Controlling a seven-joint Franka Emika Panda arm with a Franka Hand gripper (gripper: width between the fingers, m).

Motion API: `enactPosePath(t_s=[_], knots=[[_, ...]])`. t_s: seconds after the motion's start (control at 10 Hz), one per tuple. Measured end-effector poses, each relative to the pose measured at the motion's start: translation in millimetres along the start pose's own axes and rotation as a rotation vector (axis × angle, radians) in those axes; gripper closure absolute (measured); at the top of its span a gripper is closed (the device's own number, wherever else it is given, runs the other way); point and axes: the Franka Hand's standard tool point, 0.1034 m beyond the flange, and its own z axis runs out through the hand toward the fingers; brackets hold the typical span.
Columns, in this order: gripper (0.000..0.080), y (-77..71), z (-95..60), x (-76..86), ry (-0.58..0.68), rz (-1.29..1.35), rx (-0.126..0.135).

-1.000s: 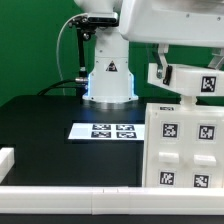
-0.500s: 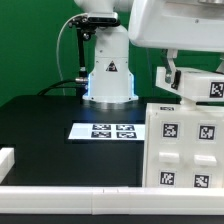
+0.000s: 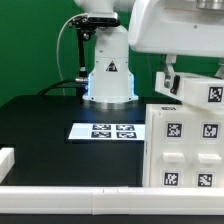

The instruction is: Assemble cabinet

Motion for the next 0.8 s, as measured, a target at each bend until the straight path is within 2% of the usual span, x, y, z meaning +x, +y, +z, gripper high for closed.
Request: enactPosePath(t_s=[0.6, 0.8], knots=[[0.0239, 0.6, 3.2, 2.0, 0.013, 0.015, -0.002], [0.0239, 1.8, 3.9, 1.2, 0.017, 0.136, -0.002]])
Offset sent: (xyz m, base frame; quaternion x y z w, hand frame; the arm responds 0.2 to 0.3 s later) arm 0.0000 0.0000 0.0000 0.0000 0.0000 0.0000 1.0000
